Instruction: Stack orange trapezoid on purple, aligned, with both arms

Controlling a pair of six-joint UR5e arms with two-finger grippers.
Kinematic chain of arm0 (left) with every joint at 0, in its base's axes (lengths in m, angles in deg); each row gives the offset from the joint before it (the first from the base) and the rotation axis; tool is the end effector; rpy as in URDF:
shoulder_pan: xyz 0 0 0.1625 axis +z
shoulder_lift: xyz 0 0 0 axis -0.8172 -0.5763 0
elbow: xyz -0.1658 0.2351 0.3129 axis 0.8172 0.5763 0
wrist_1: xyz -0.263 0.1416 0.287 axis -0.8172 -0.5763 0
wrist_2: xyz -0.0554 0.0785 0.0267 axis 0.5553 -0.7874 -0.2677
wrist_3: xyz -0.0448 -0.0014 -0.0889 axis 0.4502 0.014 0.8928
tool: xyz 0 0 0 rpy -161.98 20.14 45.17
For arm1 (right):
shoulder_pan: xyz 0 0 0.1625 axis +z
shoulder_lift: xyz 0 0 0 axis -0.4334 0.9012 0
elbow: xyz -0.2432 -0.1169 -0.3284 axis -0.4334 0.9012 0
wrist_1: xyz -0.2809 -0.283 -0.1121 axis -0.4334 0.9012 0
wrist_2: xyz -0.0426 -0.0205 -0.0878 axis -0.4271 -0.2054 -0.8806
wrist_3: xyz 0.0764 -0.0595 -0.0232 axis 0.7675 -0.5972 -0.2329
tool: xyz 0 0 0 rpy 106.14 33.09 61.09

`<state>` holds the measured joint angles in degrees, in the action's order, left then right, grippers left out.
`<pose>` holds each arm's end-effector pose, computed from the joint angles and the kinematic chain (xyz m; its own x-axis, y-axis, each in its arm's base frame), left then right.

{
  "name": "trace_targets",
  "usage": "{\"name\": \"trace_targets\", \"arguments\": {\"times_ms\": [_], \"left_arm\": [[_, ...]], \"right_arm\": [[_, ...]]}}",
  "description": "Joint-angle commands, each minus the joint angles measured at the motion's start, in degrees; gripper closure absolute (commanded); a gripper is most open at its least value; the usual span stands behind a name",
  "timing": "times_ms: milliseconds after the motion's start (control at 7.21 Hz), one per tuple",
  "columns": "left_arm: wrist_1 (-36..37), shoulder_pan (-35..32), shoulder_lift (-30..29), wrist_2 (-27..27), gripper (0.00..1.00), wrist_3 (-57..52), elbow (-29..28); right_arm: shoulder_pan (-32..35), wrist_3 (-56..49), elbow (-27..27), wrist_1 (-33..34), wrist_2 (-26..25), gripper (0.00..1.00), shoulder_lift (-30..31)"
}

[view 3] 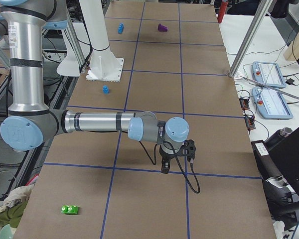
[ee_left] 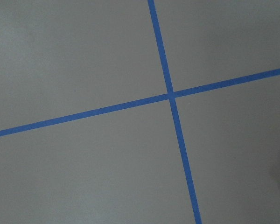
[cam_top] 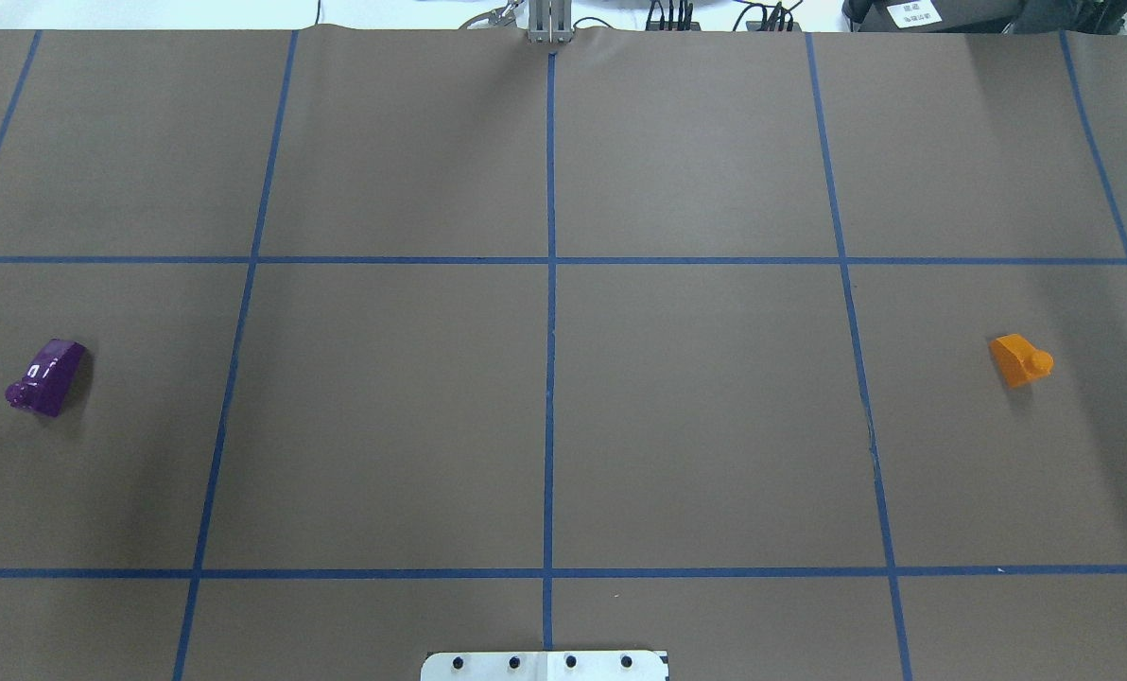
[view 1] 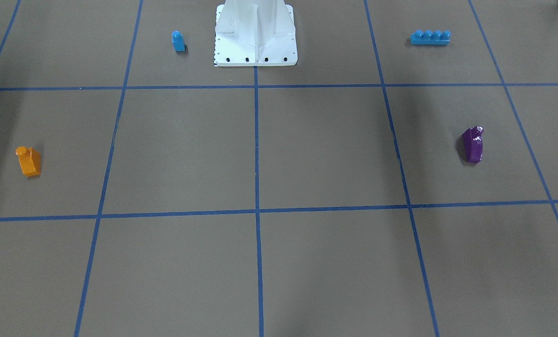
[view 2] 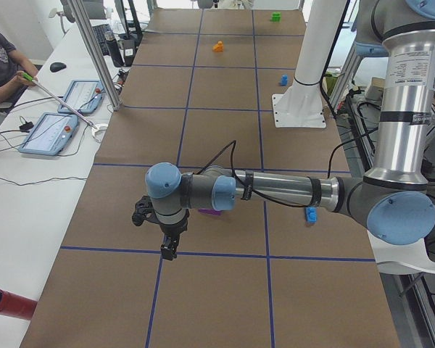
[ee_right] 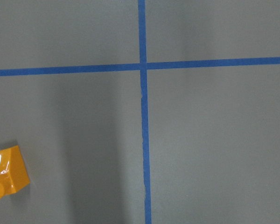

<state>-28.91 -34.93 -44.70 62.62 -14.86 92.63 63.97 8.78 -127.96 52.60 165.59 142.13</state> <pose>-0.0663 -0.5090 0.6299 0.7447 0.2165 -0.6313 -0.1516 0.9761 0.1559 0.0586 -0.4740 0.6482 0.6931 0.0549 0.7187 0.0092 0.9963 -0.0849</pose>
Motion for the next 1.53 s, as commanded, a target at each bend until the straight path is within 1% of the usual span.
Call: {"name": "trace_targets", "arguments": {"times_ms": [0, 139, 416, 555, 694, 832, 971, 1110, 1249, 1387], "left_arm": [[-0.1, 0.0, -0.1, -0.2, 0.00, 0.0, 0.2], [0.0, 0.0, -0.5, -0.1, 0.00, 0.1, 0.6], [-0.7, 1.8, -0.4, 0.2, 0.00, 0.0, 4.3], [-1.4, 5.5, -0.9, 0.2, 0.00, 0.4, 4.9], [-2.1, 9.6, -0.4, 0.4, 0.00, 5.8, 8.4], [-2.2, 13.2, -0.3, 2.0, 0.00, 7.7, 11.1], [-2.4, 14.2, -0.3, 7.9, 0.00, 14.5, 10.6], [-4.6, 16.8, 1.2, 8.0, 0.00, 18.3, 11.4], [-12.2, 18.1, 5.3, 4.1, 0.00, 22.3, 11.6], [-21.6, 21.9, 9.1, 1.6, 0.00, 32.7, 11.5]], "right_arm": [[0.0, 0.0, -0.1, 0.0, 0.0, 0.00, -0.1], [0.0, 0.2, -0.1, 0.0, 0.0, 0.00, -0.2], [0.0, 0.2, -1.5, -0.1, 0.2, 0.00, -0.5], [0.0, 0.1, -2.5, -0.6, -0.1, 0.00, -2.3], [0.1, 0.5, -2.8, -0.7, 0.1, 0.00, -4.9], [0.0, 0.6, -1.6, -0.7, 0.7, 0.00, -4.4], [0.0, 0.4, -1.2, -0.8, 1.3, 0.00, -4.4], [0.0, 0.4, -1.1, -0.9, 1.3, 0.00, -4.4], [-0.1, 0.4, -1.7, -0.9, 1.4, 0.00, -4.4], [-0.1, 0.4, -1.8, -0.8, 1.5, 0.00, -4.4]]}}
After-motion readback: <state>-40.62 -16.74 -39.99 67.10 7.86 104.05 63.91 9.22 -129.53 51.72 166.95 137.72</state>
